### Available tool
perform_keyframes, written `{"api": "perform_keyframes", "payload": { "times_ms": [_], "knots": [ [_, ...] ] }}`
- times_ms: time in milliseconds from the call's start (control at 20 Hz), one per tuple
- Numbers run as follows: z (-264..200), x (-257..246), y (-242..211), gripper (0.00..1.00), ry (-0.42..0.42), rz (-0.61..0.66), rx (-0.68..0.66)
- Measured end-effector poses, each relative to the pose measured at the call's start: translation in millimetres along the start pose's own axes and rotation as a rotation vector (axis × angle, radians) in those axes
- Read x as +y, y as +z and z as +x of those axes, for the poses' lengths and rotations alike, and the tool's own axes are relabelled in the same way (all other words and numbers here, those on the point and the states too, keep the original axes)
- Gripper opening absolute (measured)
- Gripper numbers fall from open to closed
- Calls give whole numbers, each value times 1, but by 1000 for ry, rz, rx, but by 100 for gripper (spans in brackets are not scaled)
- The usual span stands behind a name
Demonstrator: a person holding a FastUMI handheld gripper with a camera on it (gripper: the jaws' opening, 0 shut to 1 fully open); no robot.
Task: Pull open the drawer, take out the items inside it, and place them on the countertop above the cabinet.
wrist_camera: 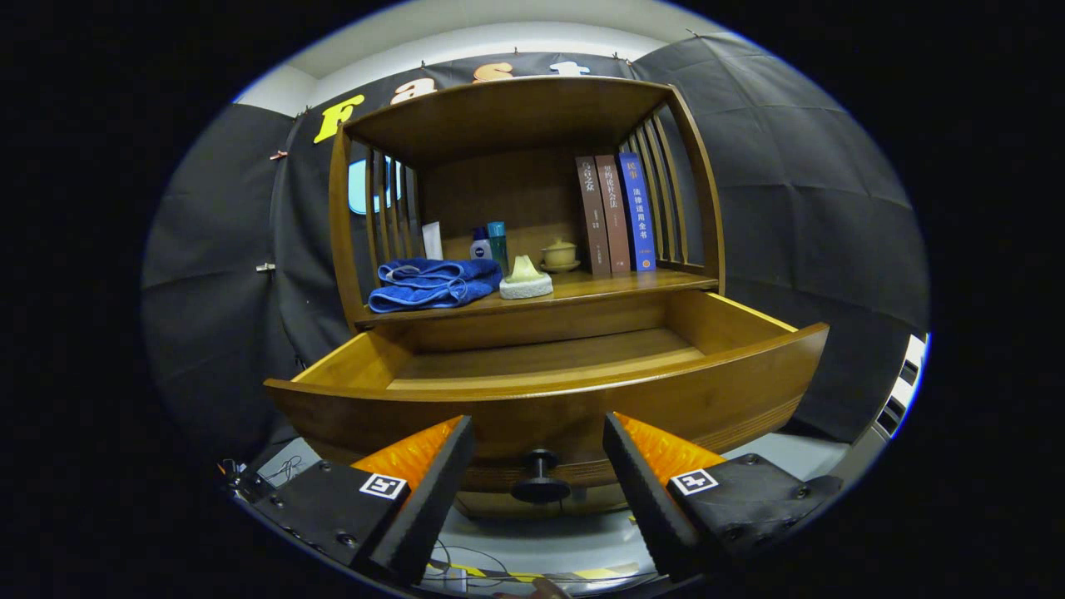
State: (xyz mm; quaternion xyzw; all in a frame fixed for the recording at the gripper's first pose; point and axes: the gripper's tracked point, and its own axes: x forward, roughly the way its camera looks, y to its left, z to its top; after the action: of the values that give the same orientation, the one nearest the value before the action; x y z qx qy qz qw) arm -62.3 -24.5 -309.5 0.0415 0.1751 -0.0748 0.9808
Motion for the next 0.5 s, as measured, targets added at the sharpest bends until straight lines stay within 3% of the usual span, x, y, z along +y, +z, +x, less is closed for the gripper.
{"api": "perform_keyframes", "payload": {
  "times_ms": [500],
  "knots": [
    [18, 3, 5, 99, -11, -18, -8]
  ]
}}
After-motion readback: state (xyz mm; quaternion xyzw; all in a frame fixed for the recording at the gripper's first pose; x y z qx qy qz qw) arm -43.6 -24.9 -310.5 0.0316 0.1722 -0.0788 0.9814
